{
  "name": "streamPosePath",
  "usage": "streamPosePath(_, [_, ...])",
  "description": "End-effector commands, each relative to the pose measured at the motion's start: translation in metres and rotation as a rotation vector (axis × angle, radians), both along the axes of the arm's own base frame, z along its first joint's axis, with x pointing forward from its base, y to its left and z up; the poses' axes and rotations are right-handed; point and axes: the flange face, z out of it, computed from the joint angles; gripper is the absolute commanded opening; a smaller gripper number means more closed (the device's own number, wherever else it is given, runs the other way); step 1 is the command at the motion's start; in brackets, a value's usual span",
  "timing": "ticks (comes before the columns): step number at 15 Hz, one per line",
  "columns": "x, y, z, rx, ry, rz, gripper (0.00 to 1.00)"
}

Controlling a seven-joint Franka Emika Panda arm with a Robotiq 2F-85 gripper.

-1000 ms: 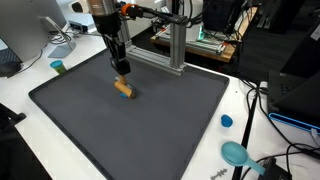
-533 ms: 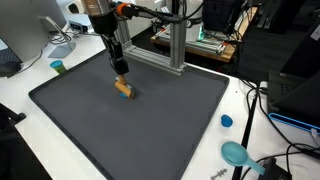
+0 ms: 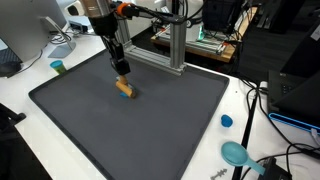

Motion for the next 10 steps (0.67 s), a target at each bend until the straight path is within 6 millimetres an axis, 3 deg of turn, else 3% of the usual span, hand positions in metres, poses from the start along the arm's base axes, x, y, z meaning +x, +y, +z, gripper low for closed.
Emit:
streamPosePath(1, [-0.0088, 0.0105, -0.0441, -0.014, 0.139, 0.020, 0.22])
streamPosePath(10, [-0.0033, 0.0085, -0.0507, -0.013, 0.194, 0.017, 0.22])
